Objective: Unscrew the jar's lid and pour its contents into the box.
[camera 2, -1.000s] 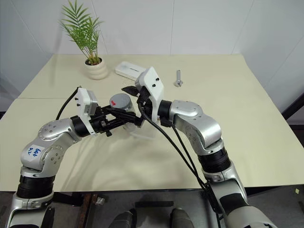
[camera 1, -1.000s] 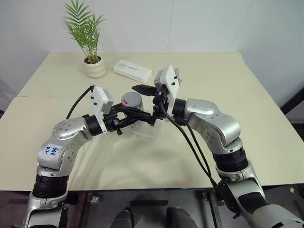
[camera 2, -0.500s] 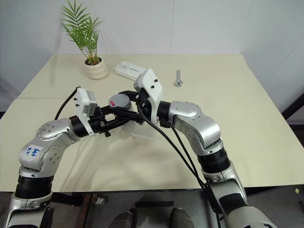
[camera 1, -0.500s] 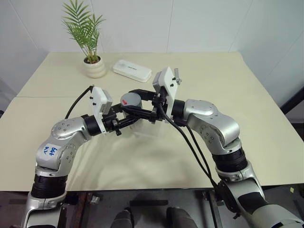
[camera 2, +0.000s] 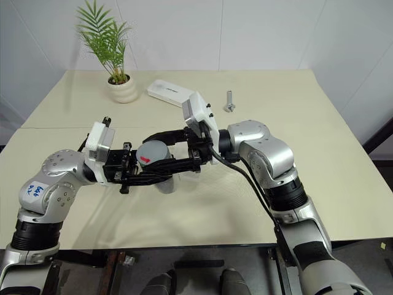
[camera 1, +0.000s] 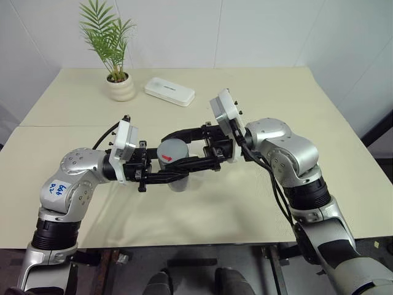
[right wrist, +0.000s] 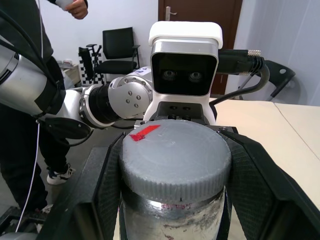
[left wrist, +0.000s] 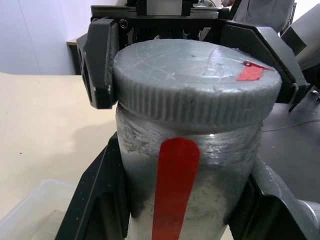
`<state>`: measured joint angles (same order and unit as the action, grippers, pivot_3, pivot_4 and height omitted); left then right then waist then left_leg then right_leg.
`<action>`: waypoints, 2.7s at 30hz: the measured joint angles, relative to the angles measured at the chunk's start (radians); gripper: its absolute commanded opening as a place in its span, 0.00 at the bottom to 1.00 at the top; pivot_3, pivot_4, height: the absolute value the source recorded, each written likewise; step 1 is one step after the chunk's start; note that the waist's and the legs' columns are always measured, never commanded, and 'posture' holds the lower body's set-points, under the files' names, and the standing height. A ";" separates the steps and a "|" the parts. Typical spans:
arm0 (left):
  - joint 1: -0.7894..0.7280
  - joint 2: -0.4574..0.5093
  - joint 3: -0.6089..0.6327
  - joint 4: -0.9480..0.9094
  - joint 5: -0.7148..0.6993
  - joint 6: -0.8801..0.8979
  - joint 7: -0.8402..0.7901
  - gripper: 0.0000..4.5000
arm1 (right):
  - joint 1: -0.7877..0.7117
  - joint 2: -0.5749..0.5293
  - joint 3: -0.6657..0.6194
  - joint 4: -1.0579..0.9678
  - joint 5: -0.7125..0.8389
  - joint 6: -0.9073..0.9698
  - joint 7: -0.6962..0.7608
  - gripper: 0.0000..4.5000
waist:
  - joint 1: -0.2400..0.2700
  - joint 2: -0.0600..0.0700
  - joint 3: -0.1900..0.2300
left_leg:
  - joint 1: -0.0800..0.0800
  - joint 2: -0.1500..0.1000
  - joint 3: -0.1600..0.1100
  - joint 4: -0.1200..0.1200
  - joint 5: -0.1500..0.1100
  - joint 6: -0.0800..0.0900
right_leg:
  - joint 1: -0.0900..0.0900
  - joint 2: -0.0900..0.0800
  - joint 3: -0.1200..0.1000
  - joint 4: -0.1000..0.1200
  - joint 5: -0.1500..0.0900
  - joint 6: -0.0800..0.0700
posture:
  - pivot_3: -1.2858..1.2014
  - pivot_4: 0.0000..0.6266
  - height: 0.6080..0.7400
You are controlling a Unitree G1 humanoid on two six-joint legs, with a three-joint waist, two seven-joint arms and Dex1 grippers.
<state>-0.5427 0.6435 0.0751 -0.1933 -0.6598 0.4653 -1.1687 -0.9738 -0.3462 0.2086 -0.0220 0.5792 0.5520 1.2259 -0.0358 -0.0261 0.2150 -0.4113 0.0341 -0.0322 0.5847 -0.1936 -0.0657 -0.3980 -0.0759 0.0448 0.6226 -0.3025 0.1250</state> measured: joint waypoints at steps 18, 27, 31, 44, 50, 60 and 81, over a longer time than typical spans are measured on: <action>0.045 0.001 0.039 0.009 -0.004 0.002 0.045 0.44 | -0.001 0.015 -0.049 -0.053 -0.005 0.046 -0.127 0.99 | 0.004 0.000 0.000 | 0.000 0.000 0.000 0.000 -0.001 0.000 | -0.001 0.000 0.000 0.000 -0.001 0.000 | 0.52 0.24 1.00; 0.044 -0.001 0.031 0.013 -0.002 0.002 0.055 0.44 | -0.003 0.085 0.022 -0.084 -0.043 0.103 -0.244 0.99 | 0.005 0.000 0.000 | 0.000 0.000 0.000 0.001 -0.001 0.000 | -0.001 0.000 0.000 0.001 -0.001 0.000 | 0.52 0.24 1.00; 0.044 -0.001 0.026 0.017 -0.001 0.002 0.065 0.44 | -0.015 0.086 0.025 -0.050 -0.071 0.098 -0.256 0.99 | 0.004 0.000 0.000 | 0.000 0.000 0.000 0.001 -0.001 0.000 | -0.001 0.000 0.000 0.001 -0.001 0.000 | 0.52 0.24 1.00; 0.044 0.005 0.026 0.028 0.004 0.007 0.091 0.44 | -0.033 0.012 0.022 0.002 -0.088 0.031 -0.173 0.99 | 0.006 0.000 0.000 | 0.000 0.000 0.000 0.001 -0.001 0.000 | -0.001 0.000 0.000 0.001 -0.001 0.000 | 0.52 0.24 1.00; 0.050 0.014 0.043 0.036 0.013 0.007 0.085 0.44 | -0.013 -0.109 -0.023 0.062 -0.099 0.012 -0.137 0.99 | 0.006 0.000 0.000 | -0.001 0.000 0.001 0.001 -0.001 0.001 | -0.001 0.000 0.000 0.000 -0.001 0.000 | 0.52 0.24 1.00; 0.058 0.018 0.043 0.018 0.010 0.005 0.059 0.44 | 0.034 -0.179 -0.135 0.104 -0.072 0.028 -0.101 0.99 | -0.002 0.000 0.000 | -0.001 0.000 0.002 0.000 -0.001 0.001 | -0.002 0.000 0.001 0.000 -0.001 0.000 | 0.52 0.24 1.00; 0.080 0.028 0.044 0.010 0.010 0.013 0.067 0.44 | -0.014 0.096 0.025 -0.043 -0.066 0.104 -0.267 0.99 | 0.001 0.000 0.000 | -0.002 0.001 0.002 0.003 -0.001 0.001 | -0.005 0.000 0.002 0.005 -0.001 -0.001 | 0.52 0.24 1.00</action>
<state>-0.4629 0.6715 0.1192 -0.1830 -0.6495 0.4784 -1.1016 -0.9882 -0.2503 0.2334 -0.0655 0.5134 0.6565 0.9592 -0.0347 -0.0259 0.2151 -0.4135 0.0347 -0.0301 0.5880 -0.1951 -0.0644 -0.4031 -0.0759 0.0464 0.6276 -0.3035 0.1244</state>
